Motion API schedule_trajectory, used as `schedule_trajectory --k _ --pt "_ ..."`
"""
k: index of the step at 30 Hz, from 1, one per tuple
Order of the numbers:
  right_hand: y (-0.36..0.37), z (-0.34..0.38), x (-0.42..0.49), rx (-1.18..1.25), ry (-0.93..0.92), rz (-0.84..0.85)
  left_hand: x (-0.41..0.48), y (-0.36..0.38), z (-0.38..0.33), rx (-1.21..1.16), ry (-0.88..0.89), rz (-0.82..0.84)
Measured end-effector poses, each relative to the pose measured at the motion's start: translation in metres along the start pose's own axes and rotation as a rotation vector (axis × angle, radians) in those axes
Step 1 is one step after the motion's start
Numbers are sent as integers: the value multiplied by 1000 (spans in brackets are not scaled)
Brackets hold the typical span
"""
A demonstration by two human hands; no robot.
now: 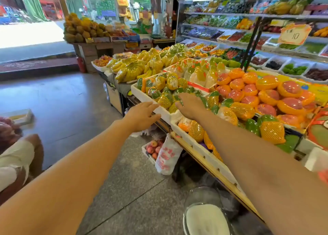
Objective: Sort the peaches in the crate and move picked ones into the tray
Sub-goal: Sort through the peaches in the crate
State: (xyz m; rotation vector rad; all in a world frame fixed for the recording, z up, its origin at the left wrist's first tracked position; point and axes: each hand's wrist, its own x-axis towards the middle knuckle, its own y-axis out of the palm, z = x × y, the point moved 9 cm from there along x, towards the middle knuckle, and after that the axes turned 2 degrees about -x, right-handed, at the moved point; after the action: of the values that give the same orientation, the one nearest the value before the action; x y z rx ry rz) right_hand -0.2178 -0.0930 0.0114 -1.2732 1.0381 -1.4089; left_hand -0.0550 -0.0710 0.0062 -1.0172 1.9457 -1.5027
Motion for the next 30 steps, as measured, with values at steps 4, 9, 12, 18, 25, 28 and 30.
schedule_trajectory --k 4,9,12,18,25,28,30 --pt "37 9 33 -17 -27 74 20 14 34 2 -84 34" --pt "84 26 93 -20 -73 119 62 36 99 4 -124 77" --pt "112 37 138 -39 -85 143 92 43 138 -5 -129 100" --pt "154 61 249 -42 -89 186 170 33 227 2 -129 144" --pt "187 86 387 0 -118 156 271 15 326 -5 -157 122" --pt "212 102 458 12 -144 167 313 10 375 -7 -185 107" --pt "229 115 511 -3 -184 163 343 5 414 2 -211 97"
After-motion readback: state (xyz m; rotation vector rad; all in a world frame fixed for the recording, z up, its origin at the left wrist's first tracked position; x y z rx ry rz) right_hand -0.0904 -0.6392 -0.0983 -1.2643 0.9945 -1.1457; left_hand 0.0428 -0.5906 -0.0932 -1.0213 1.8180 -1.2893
